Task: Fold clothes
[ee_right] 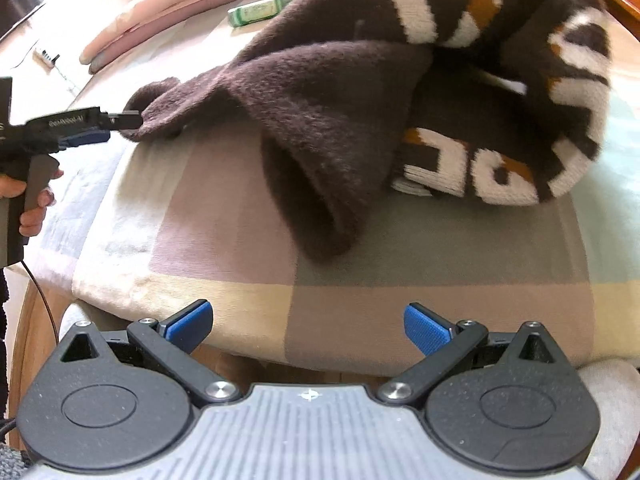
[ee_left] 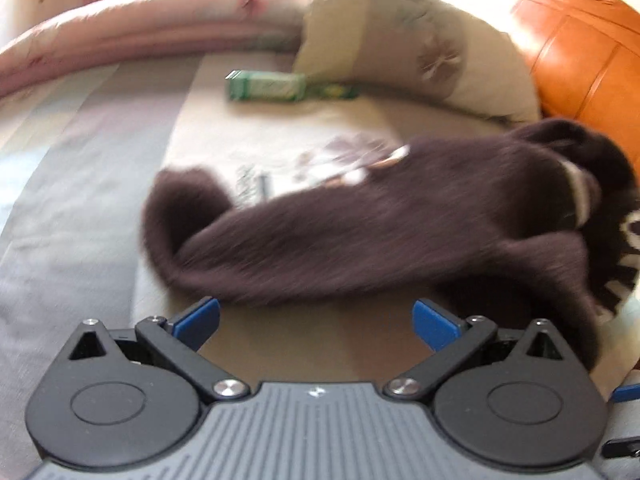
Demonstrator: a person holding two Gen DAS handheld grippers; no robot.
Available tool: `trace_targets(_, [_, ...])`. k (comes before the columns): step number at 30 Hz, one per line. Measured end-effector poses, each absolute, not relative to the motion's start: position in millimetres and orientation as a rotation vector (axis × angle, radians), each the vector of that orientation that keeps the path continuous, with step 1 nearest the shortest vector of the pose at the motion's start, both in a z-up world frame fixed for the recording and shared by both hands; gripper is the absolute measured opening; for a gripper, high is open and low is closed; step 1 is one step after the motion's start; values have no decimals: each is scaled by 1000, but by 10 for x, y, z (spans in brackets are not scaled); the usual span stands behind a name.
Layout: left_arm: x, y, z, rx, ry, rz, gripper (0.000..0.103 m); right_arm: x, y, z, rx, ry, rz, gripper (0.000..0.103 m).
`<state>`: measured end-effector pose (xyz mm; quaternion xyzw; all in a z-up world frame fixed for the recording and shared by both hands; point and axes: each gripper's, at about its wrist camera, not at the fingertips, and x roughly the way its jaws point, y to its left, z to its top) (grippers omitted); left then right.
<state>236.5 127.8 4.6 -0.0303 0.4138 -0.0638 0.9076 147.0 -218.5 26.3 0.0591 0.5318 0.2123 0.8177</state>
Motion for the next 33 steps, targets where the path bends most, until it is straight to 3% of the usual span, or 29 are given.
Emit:
trace_targets(7, [2083, 630, 178, -48, 779, -189, 102, 1315, -2436, 393, 174, 1058, 425, 103])
trace_targets(12, [1738, 337, 378, -11, 698, -136, 102, 1161, -2730, 652, 255, 819, 454, 103])
trace_targets(17, [1565, 116, 447, 22, 691, -56, 102, 1344, -3054, 375, 415, 907, 382, 103])
trace_targets(21, [1378, -37, 384, -20, 695, -44, 102, 1206, -3111, 410, 337, 831, 330, 103])
trace_targets(25, [1249, -229, 240, -54, 719, -39, 102, 1048, -3164, 594, 226, 637, 206, 103])
trace_targets(33, [1254, -410, 88, -3, 744, -46, 102, 1453, -3379, 265, 106, 772, 112, 103])
